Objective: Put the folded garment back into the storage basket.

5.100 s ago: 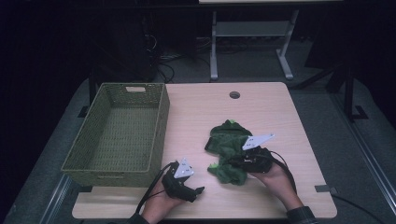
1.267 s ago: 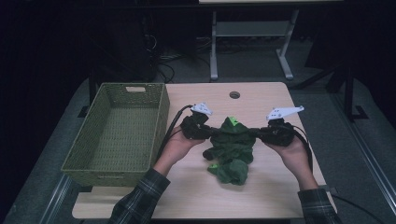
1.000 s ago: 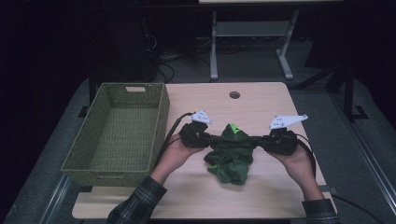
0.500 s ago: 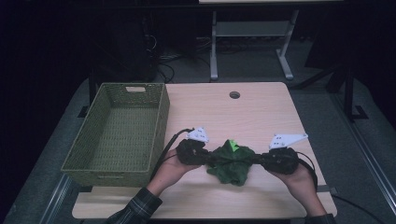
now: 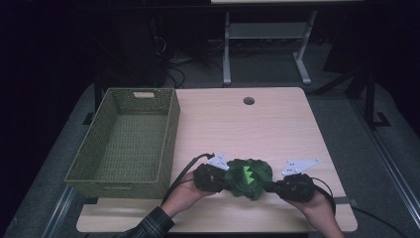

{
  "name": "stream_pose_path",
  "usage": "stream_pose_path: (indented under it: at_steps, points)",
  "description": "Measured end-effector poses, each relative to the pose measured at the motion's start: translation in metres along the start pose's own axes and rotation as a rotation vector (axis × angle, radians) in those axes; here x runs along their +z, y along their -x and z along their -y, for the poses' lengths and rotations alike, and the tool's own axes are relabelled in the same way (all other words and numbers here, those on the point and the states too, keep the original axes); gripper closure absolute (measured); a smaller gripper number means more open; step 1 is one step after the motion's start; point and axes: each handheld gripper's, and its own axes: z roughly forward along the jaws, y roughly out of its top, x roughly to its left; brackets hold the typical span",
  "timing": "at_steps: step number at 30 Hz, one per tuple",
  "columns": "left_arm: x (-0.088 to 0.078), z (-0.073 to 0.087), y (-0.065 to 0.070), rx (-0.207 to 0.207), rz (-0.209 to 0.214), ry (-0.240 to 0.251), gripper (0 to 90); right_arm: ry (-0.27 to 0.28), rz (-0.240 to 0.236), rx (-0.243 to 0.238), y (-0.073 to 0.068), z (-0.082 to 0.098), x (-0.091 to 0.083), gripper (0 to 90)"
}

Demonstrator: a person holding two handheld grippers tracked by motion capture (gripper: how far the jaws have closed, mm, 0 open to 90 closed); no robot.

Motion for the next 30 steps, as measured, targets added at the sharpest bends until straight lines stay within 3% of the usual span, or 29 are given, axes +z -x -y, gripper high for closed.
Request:
stream_pose_path:
  at_steps: [5, 11, 16, 22, 30]
  points:
    - [0.013, 0.004, 0.002, 0.001, 0.007, -0.041, 86.7, -0.044, 0.003, -0.001, 0.000, 0.007, 0.008, 86.3]
    - [0.021, 0.007, 0.002, 0.003, 0.009, -0.054, 85.7, -0.104, -0.009, -0.003, -0.002, 0.010, 0.023, 82.9]
    - [0.015, 0.009, 0.006, 0.008, 0.020, -0.034, 71.7, -0.093, -0.011, -0.005, -0.003, 0.010, 0.019, 72.2]
    - [0.008, 0.014, 0.015, 0.016, 0.024, -0.017, 64.6, -0.104, -0.020, 0.003, -0.008, 0.015, 0.015, 63.2]
    - [-0.006, 0.020, 0.027, 0.027, 0.009, 0.006, 58.3, -0.087, -0.019, -0.003, -0.015, 0.020, 0.006, 64.3]
